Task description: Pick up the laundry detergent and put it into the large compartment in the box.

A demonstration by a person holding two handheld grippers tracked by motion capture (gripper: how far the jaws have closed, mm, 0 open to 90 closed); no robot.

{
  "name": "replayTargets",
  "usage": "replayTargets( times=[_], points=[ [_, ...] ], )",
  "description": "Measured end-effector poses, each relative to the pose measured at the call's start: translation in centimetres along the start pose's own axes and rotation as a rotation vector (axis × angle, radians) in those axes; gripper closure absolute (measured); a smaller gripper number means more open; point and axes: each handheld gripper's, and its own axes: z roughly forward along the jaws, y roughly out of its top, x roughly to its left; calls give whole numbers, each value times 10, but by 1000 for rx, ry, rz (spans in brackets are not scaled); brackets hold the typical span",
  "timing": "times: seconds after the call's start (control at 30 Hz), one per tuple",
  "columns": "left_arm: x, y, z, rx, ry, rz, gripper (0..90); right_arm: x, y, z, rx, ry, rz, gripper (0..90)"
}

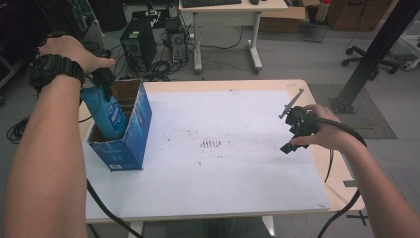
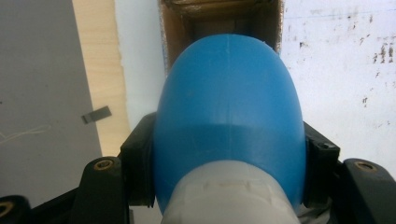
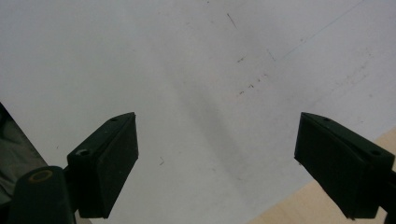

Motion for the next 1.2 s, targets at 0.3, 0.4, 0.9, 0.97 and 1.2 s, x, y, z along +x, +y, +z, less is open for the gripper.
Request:
replayTargets(
  times=[0.3, 0.4, 0.9, 0.97, 1.2],
  points=[
    [0, 1, 14, 15, -11, 2, 376, -1, 0, -1, 1, -1, 1, 137],
    [0, 2, 17, 20, -15, 3, 376, -1, 0, -1, 2, -1, 3, 137],
    [-3, 4, 32, 33, -23, 10, 376, -1, 0, 1, 8, -1, 3, 137],
    [-3, 4, 34, 34, -26, 11, 376, 0, 0, 1, 7, 0, 3, 137],
    [-3, 4, 41, 37, -28, 13, 376, 0, 0, 0, 6, -1, 1, 137]
  ],
)
